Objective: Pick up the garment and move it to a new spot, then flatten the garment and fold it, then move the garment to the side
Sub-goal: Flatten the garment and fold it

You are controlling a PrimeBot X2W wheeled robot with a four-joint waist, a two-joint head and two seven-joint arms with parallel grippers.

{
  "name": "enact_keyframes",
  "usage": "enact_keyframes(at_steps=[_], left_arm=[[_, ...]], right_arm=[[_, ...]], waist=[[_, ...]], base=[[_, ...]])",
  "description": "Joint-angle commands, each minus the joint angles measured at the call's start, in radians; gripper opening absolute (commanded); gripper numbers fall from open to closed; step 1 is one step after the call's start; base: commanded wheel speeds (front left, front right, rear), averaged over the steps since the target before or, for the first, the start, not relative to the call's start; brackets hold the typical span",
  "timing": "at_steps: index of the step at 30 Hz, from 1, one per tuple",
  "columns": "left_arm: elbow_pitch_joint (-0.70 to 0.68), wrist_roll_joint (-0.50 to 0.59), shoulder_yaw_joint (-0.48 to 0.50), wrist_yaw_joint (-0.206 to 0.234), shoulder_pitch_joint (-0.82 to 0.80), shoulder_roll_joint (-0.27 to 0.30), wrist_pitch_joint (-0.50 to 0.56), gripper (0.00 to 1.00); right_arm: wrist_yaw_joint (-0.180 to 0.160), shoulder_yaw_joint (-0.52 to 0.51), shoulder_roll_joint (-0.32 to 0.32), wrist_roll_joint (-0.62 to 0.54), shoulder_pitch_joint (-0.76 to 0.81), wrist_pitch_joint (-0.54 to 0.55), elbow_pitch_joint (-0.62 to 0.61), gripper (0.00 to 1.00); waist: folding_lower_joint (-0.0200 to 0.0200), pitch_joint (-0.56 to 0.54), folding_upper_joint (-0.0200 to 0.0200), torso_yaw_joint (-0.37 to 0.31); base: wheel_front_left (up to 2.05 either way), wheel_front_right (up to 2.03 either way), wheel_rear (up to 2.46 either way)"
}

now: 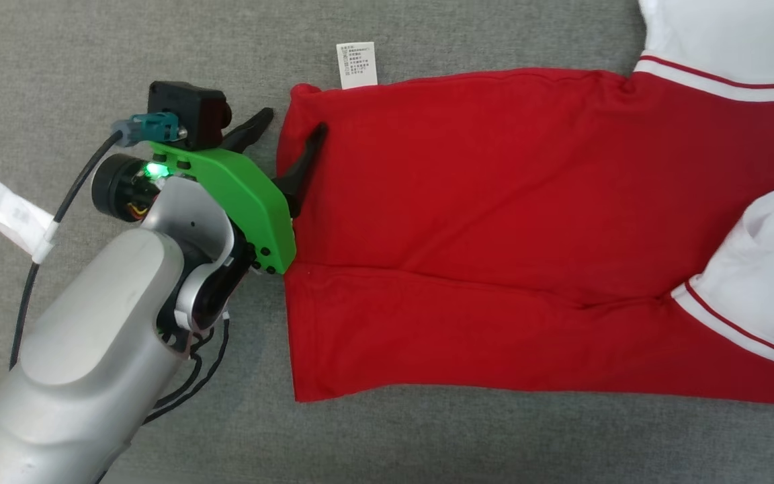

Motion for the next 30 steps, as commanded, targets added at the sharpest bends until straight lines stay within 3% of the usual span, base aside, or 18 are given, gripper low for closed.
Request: enact_keyframes(at_steps=[1, 5, 13, 14, 15, 16, 17, 25, 30], left_arm=[[0.019, 0.006, -0.009, -0.016, -0.020, -0.017, -0.003, 1.00], [0.075, 0.003, -0.029, -0.044, -0.036, -0.052, -0.013, 1.00], [0.101, -0.011, -0.043, -0.085, -0.073, -0.089, -0.017, 1.00], [0.104, -0.008, -0.048, -0.092, -0.077, -0.091, -0.016, 1.00], [0.106, -0.003, -0.053, -0.097, -0.081, -0.092, -0.016, 1.00], [0.109, -0.003, -0.063, -0.109, -0.082, -0.092, -0.007, 0.39], [0.111, -0.008, -0.066, -0.116, -0.079, -0.096, -0.008, 0.00], [0.119, -0.030, -0.037, -0.139, -0.080, -0.073, -0.039, 0.00], [0.079, -0.039, -0.007, -0.125, -0.048, -0.040, -0.076, 0.00]], right_arm=[[-0.001, 0.004, -0.010, -0.017, -0.015, -0.011, 0.034, 1.00], [-0.001, 0.020, -0.026, -0.030, -0.042, -0.026, 0.119, 1.00], [0.000, 0.096, -0.032, 0.023, -0.039, -0.025, 0.156, 1.00], [0.000, 0.110, -0.029, 0.032, -0.039, -0.031, 0.156, 0.47], [0.000, 0.115, -0.025, 0.040, -0.039, -0.033, 0.159, 0.33], [0.000, 0.126, -0.018, 0.056, -0.039, -0.036, 0.162, 0.00], [0.000, 0.136, -0.015, 0.070, -0.038, -0.039, 0.161, 0.00], [-0.001, 0.163, -0.050, 0.156, -0.060, -0.179, 0.126, 0.00], [-0.001, 0.153, -0.087, 0.224, -0.012, -0.255, 0.079, 0.00]], waist=[[-0.0002, 0.062, 0.0000, 0.066], [-0.0002, 0.053, 0.0000, 0.072], [-0.0002, 0.059, 0.0000, 0.062], [-0.0002, 0.058, 0.0000, 0.061], [-0.0002, 0.056, 0.0000, 0.059], [-0.0002, 0.054, 0.0000, 0.055], [-0.0002, 0.052, 0.0000, 0.053], [-0.0002, 0.021, 0.0000, 0.013], [-0.0002, -0.018, 0.0000, -0.025]], base=[[0.00, 0.00, 0.00], [0.00, 0.00, 0.00], [0.00, 0.00, 0.00], [0.00, 0.00, 0.00], [0.00, 0.00, 0.00], [0.00, 0.00, 0.00], [0.00, 0.00, 0.00], [0.00, 0.00, 0.00], [0.00, 0.00, 0.00]])
